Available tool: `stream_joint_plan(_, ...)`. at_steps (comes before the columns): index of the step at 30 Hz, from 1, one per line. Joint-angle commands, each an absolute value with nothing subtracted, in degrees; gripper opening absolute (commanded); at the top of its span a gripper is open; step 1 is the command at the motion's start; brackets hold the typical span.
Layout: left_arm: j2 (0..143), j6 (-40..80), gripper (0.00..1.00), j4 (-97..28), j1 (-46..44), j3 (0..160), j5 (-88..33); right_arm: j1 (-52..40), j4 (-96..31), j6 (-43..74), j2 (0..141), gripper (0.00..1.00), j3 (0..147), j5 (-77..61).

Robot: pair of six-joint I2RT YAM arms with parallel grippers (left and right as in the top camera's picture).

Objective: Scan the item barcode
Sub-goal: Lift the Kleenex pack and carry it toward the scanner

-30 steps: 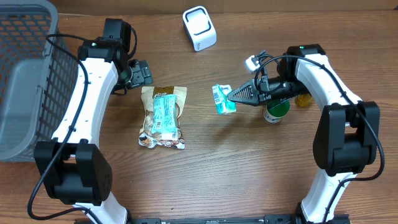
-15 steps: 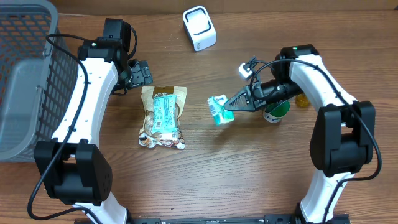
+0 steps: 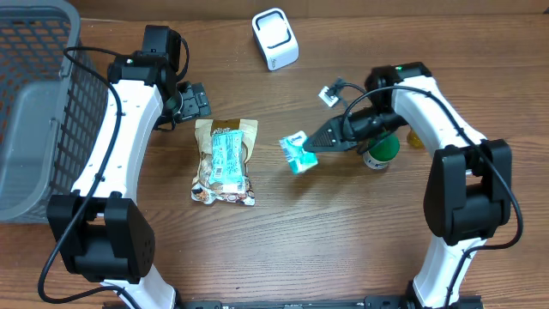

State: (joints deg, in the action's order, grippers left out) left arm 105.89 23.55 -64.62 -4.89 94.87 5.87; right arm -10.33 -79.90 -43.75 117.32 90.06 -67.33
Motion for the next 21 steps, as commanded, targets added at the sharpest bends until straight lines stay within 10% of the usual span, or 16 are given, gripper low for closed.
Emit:
stream_joint_plan(1,105.1,22.7,1.00,-64.4,-5.4,95.6,6.4,-12.9,-72.1,-26.1,115.2,0.04,90.0,-58.9)
stream_joint_plan(10,105.1,22.7,0.99,-64.4,-5.4,95.6,6.4,-18.5,-55.1,2.9,115.2,0.04,90.0,-20.7)
stream_joint_plan(21,105.1,22.7,1.00,-64.4,-5.4,95.6,6.4,-18.9,-63.2,4.5,115.2,0.04,111.0,0.9)
